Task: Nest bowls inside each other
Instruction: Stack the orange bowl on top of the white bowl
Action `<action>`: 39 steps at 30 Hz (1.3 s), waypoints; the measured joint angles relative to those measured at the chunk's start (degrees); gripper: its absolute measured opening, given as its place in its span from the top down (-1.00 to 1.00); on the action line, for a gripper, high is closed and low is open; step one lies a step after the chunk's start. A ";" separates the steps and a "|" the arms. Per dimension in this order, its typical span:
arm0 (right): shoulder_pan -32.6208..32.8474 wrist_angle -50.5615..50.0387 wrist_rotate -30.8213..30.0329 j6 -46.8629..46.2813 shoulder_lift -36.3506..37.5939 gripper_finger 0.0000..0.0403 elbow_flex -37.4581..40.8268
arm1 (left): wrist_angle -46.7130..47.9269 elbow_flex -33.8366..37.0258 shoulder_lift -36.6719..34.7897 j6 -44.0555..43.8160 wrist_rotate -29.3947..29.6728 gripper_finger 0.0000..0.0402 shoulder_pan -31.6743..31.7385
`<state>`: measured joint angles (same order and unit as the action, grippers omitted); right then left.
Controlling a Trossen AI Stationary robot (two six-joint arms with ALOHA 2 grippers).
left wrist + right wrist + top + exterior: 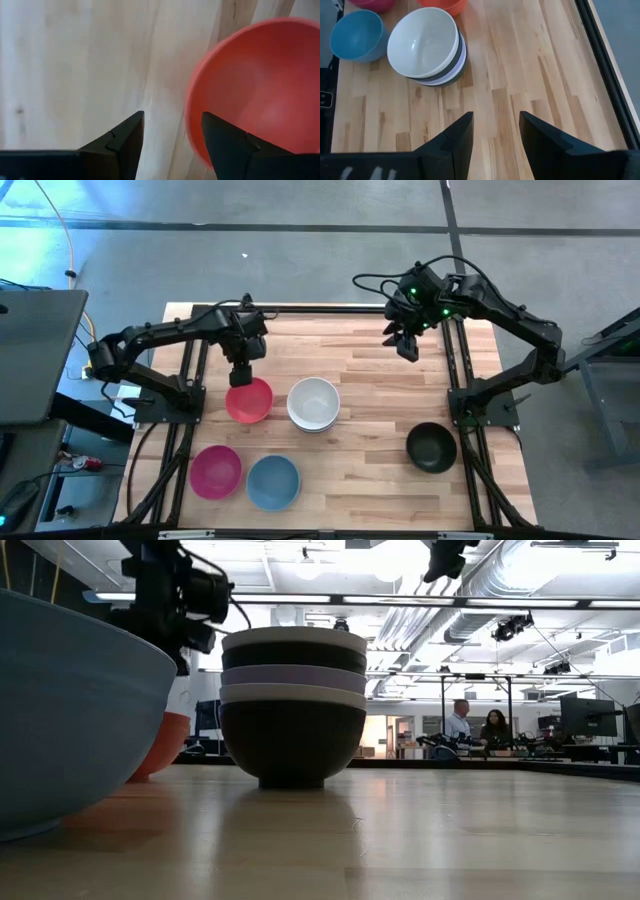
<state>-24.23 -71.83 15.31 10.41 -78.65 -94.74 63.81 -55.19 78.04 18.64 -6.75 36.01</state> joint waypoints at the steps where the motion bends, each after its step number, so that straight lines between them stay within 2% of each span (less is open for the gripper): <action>1: 0.00 0.08 0.03 0.02 0.00 0.25 0.00 | -0.81 0.90 0.00 0.02 -0.77 0.08 0.00; 13: 0.00 3.45 0.13 0.58 0.00 0.25 0.00 | -5.09 6.42 0.02 -1.41 -1.99 0.09 -0.02; 21: 0.00 3.52 0.12 0.15 0.00 0.25 0.00 | -5.33 6.42 0.04 -2.19 -4.60 0.41 -0.02; 28: 0.00 3.52 0.11 0.12 0.00 0.25 0.00 | -5.42 6.42 0.04 -3.50 -4.65 0.67 -0.02; 39: 0.00 3.45 0.12 -0.06 0.00 0.25 0.00 | -5.49 6.42 0.07 -3.67 -4.66 0.75 -0.02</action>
<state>-24.23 -68.38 15.43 10.35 -78.65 -94.74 58.33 -48.77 78.11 14.97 -11.41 35.99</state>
